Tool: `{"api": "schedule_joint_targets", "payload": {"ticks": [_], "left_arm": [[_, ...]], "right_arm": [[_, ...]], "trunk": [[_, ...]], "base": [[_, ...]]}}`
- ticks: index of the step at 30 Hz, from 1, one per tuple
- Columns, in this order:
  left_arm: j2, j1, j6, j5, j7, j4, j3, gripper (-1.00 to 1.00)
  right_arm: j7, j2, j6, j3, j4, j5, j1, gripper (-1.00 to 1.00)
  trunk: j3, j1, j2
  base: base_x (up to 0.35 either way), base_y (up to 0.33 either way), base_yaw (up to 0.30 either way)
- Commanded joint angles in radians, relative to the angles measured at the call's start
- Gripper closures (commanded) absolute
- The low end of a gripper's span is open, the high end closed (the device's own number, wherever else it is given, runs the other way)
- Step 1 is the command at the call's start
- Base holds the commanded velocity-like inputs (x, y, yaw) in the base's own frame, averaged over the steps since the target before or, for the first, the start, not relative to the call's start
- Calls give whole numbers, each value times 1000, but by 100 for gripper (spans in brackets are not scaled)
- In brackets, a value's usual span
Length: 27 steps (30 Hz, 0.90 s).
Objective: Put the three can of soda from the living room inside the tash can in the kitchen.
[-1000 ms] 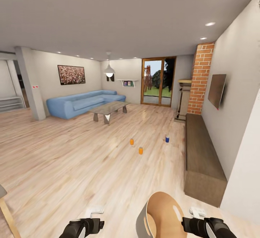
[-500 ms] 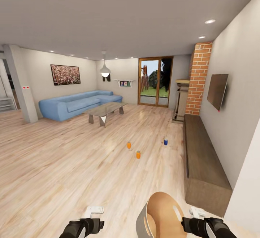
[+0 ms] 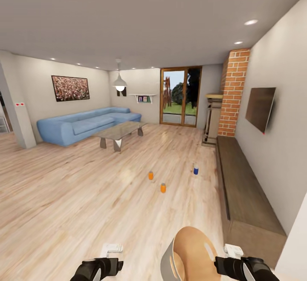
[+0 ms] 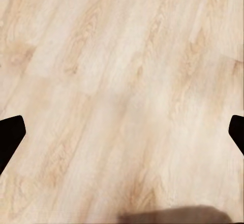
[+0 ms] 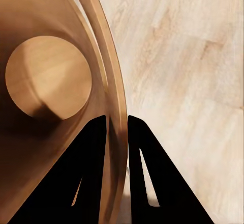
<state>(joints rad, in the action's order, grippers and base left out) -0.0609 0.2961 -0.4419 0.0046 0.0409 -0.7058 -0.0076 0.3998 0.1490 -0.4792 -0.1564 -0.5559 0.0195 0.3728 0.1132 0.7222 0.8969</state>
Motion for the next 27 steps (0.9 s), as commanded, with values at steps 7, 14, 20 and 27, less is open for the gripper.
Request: {"api": "schedule_joint_targets", "payload": {"ticks": [7, 14, 20, 27], "left_arm": [[0, 0, 0, 0, 0, 0, 0, -100], [0, 0, 0, 0, -1, 0, 0, -100], [0, 0, 0, 1, -1, -1, 0, -100], [0, 0, 1, 0, -1, -1, 0, -100]], "right_arm": [[5, -1, -4, -2, -1, 19, 0, 100], [5, -2, -4, -2, -1, 18, 1, 100], [5, -2, -4, -2, -1, 17, 0, 100], [5, -2, -4, -2, -1, 17, 1, 100]], "trunk": [[0, 0, 0], [0, 0, 0], [0, 0, 0], [0, 0, 0]], "base": [[294, 199, -9], [286, 207, -1], [285, 208, 0], [286, 206, 0]]}}
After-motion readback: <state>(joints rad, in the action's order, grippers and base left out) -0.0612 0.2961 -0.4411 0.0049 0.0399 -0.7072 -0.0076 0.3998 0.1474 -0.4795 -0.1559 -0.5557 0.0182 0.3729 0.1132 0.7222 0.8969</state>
